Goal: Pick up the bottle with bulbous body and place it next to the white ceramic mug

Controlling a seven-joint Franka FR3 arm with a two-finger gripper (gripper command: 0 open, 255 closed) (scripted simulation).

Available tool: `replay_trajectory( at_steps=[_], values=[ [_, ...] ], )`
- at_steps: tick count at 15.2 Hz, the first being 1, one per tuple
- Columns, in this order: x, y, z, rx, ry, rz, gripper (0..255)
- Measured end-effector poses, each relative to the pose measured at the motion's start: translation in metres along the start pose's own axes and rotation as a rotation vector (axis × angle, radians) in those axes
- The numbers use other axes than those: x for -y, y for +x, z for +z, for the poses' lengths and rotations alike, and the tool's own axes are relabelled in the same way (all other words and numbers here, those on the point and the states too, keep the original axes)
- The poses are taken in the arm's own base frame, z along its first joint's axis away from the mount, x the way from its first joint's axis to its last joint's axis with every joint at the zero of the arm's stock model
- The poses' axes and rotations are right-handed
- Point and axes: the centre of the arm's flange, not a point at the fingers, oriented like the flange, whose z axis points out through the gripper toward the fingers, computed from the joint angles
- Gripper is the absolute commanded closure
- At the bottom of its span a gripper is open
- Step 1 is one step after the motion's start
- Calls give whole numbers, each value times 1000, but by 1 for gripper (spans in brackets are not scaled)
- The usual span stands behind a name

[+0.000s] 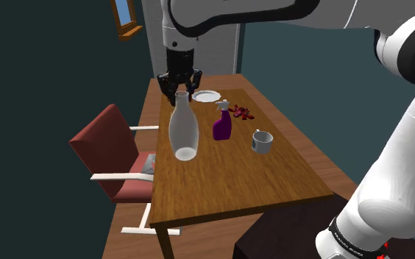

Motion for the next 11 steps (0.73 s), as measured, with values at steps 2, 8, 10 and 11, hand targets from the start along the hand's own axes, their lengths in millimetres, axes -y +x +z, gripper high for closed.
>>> replay_trajectory(
  at_steps=[2, 8, 10, 11],
  values=[
    [-24, -5, -5, 1, 0, 0, 255],
    [-99, -22, -29, 1, 0, 1, 255],
    [-123, -28, -39, 1, 0, 1, 255],
    [-134, -32, -43, 1, 0, 1, 255]
  ],
)
